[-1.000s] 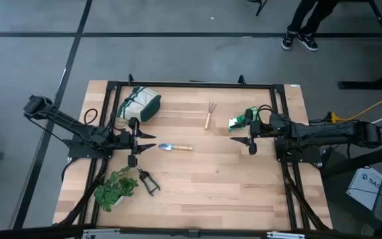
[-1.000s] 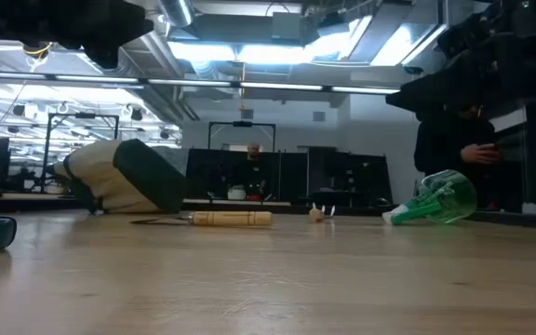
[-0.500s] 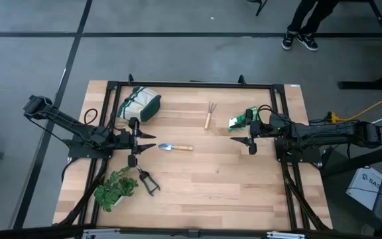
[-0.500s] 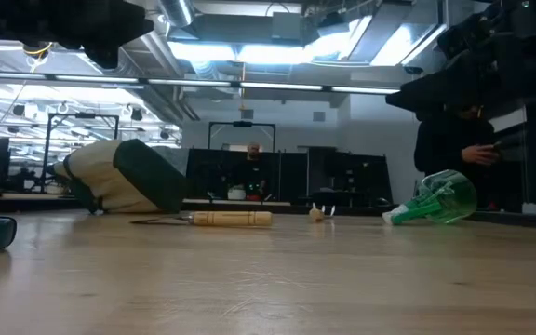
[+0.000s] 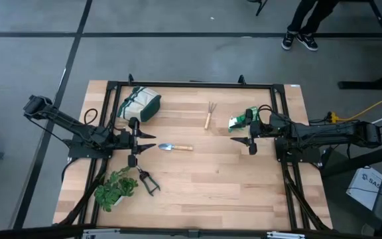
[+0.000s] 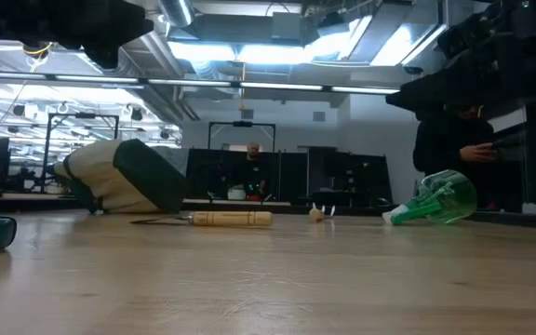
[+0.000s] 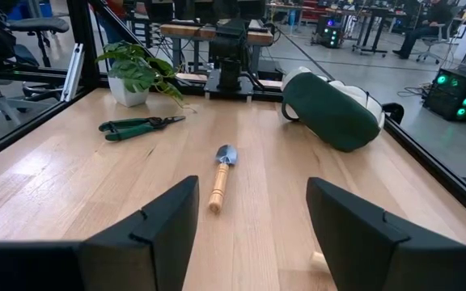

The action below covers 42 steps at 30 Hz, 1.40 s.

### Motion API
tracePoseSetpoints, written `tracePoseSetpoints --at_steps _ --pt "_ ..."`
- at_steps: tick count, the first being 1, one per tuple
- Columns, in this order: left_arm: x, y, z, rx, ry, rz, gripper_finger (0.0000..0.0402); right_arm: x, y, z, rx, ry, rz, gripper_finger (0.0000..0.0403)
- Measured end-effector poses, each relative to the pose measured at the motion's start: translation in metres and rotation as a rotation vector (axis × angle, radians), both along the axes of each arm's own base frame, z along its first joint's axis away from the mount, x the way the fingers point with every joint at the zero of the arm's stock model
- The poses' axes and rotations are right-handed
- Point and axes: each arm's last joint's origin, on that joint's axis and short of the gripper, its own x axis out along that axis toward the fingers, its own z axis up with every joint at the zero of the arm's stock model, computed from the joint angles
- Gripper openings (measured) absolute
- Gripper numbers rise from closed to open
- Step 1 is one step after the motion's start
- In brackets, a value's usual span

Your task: Pick & Place Garden tools in Gardening bag

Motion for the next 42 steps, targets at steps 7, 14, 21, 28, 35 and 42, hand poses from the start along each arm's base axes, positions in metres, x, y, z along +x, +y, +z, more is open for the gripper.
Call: tracePoseSetpoints --at_steps 7,14,21,28,35,42 --pt "0.0 0.0 0.0001 0.0 0.0 0.0 0.0125 0.0 -0.0001 -0.0001 0.0 0.0 -0.001 0.0232" --pt "0.0 0.0 0.0 0.0 0.0 0.0 0.0125 0.0 0.0 -0.0001 0.0 0.0 -0.001 0.0232" --pt "0.0 0.0 0.0 0.0 0.0 0.0 0.0125 0.0 -0.0001 0.0 0.0 0.0 -0.001 0.0232" --pt "0.0 0.0 0.0001 0.0 0.0 0.0 0.0125 0.0 -0.0001 0.0 0.0 0.0 -0.001 0.0232" --pt "0.0 0.0 0.0001 0.0 0.0 0.0 0.0125 0.0 0.0006 0.0 0.088 0.005 0.009 0.0232" --pt "0.0 0.0 0.0 0.0 0.0 0.0 0.0125 -0.0004 0.0007 -0.0026 0.191 0.036 -0.006 0.0232"
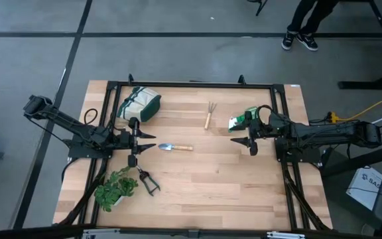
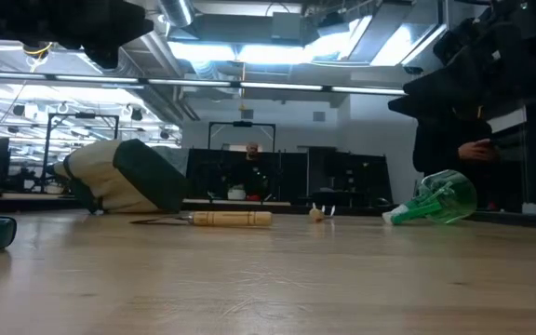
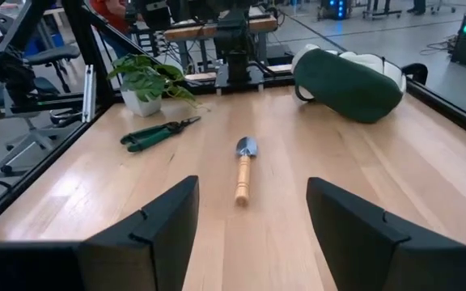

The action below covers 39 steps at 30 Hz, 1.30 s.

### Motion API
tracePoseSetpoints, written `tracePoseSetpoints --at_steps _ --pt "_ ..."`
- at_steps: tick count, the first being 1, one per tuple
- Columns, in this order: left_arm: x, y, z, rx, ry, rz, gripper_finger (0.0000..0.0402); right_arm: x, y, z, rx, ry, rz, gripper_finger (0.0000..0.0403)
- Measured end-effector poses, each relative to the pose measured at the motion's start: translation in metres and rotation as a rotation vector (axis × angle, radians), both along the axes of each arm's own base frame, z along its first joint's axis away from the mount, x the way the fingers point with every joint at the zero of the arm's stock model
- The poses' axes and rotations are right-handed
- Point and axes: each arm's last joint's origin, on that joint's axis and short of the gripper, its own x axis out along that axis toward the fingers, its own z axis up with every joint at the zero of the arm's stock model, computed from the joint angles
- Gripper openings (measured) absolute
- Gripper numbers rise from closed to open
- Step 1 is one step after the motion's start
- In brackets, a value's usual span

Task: Pick & Place Garden tools in Gardening bag
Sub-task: Prepare the gardening bag

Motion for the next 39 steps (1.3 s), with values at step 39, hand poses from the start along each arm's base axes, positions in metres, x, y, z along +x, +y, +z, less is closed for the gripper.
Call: tracePoseSetpoints --at_steps 39 --pt "-0.002 0.005 0.017 -0.074 -0.171 0.067 0.0125 0.037 -0.01 0.042 -0.161 -0.039 -0.126 0.0232"
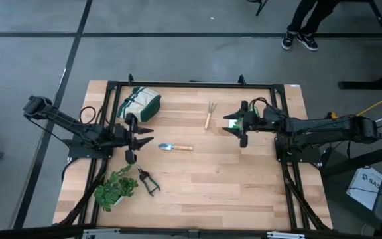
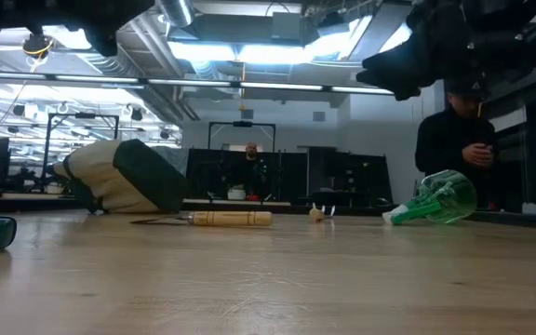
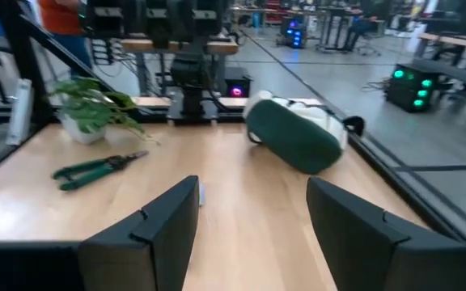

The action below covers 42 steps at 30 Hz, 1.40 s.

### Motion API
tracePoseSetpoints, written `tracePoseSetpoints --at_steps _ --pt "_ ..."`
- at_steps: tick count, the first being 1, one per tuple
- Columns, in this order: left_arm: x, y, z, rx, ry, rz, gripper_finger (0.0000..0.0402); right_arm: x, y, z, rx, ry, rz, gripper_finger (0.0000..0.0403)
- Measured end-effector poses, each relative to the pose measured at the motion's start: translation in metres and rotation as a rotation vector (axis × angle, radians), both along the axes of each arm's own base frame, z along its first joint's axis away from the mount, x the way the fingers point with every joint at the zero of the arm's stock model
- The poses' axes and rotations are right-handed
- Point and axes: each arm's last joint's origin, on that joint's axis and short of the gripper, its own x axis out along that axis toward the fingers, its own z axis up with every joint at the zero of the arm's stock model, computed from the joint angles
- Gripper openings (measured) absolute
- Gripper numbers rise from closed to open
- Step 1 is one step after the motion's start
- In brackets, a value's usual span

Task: Pick & Place Garden tools in Gardening bag
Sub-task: Prepare the gardening bag

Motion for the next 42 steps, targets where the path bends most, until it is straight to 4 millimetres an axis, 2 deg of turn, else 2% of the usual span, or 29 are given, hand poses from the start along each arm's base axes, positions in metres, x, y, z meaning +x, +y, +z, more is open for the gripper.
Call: tracePoseSetpoints --at_steps 4,11,13,17,21,25,29,32,34,37,42 --pt "0.006 0.008 0.01 -0.023 0.03 0.062 0.0125 0.0 -0.001 -0.001 -0.007 0.01 -0.03 0.0232" --pt "0.023 0.031 0.039 -0.014 0.45 0.14 0.0125 -0.002 -0.002 -0.004 -0.047 0.051 -0.046 0.0232" --pt "0.028 0.038 0.047 0.035 0.523 0.165 0.0125 -0.002 -0.002 -0.005 -0.054 0.059 -0.046 0.0232" --pt "0.043 0.053 0.066 0.174 0.56 0.233 0.0125 -0.004 -0.001 -0.003 -0.029 0.048 -0.049 0.0232" --pt "0.07 0.066 0.086 0.29 0.585 0.234 0.0131 -0.005 0.001 -0.001 0.119 0.034 -0.039 0.0232" --pt "0.096 0.074 0.083 0.388 0.695 0.228 0.0149 -0.005 0.011 -0.003 0.21 0.055 0.054 0.0232" --pt "0.109 0.082 0.07 0.443 0.819 0.298 0.0178 -0.005 0.021 -0.006 0.21 0.093 0.105 0.0232" --pt "0.104 0.087 0.065 0.45 0.935 0.339 0.0198 -0.006 0.026 -0.013 0.218 0.166 0.12 0.0232" --pt "0.091 0.088 0.069 0.444 0.976 0.338 0.0207 -0.008 0.027 -0.018 0.227 0.227 0.12 0.0232" --pt "0.062 0.088 0.079 0.368 0.974 0.355 0.0212 -0.01 0.026 -0.024 0.208 0.281 0.077 0.0232" --pt "0.015 0.086 0.08 0.211 0.866 0.365 0.0209 -0.01 0.018 -0.021 0.085 0.249 -0.074 0.0232"
